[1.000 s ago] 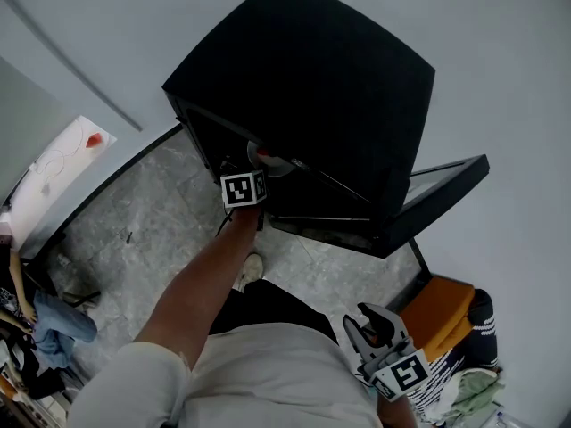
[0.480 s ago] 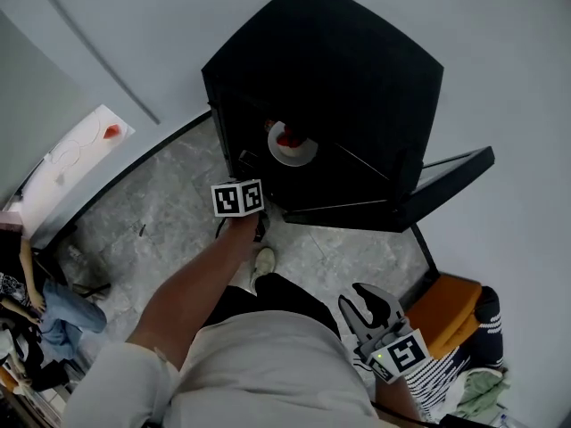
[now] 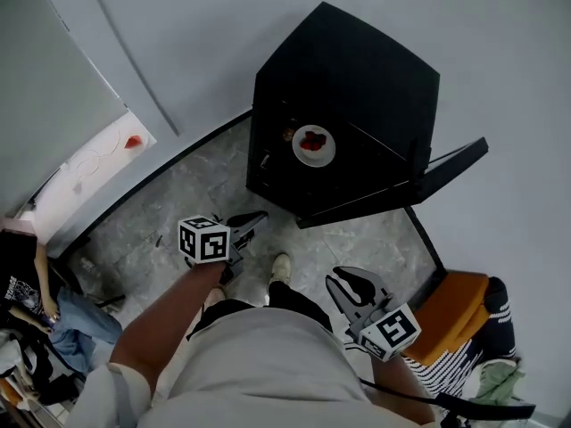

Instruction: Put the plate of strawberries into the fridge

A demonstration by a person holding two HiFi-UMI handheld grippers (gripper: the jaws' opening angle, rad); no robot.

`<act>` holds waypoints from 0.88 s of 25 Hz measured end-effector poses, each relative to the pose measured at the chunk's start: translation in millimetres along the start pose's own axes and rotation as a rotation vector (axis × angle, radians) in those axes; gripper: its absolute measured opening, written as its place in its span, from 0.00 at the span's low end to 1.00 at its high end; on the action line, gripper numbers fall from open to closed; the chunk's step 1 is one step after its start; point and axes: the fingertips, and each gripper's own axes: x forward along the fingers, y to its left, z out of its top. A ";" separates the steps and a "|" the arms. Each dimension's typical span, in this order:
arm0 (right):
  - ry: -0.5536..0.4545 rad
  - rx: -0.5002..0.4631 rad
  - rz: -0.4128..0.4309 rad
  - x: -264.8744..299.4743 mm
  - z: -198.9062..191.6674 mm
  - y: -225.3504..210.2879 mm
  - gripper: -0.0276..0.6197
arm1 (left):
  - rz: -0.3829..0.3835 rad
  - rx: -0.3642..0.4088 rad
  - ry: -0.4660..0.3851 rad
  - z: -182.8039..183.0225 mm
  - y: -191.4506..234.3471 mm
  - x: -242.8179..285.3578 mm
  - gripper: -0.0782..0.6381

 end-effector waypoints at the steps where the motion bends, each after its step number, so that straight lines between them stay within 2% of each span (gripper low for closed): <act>1: 0.000 -0.007 0.004 5.6 1.3 10.2 0.16 | -0.025 0.022 0.014 -3.1 -9.2 -18.5 0.13; 6: 0.000 -0.025 0.012 26.3 3.7 63.2 0.13 | -0.098 0.100 0.072 -26.5 -49.0 -106.5 0.13; 12: -0.025 -0.032 0.003 42.0 5.2 128.6 0.11 | -0.266 0.178 0.073 -48.8 -109.9 -180.2 0.13; 18: -0.043 -0.017 -0.034 41.6 -6.7 189.8 0.09 | -0.281 0.274 0.111 -74.8 -135.6 -235.9 0.13; 22: -0.032 -0.001 -0.052 37.2 -22.0 220.2 0.09 | -0.315 0.301 0.155 -99.0 -145.6 -262.8 0.13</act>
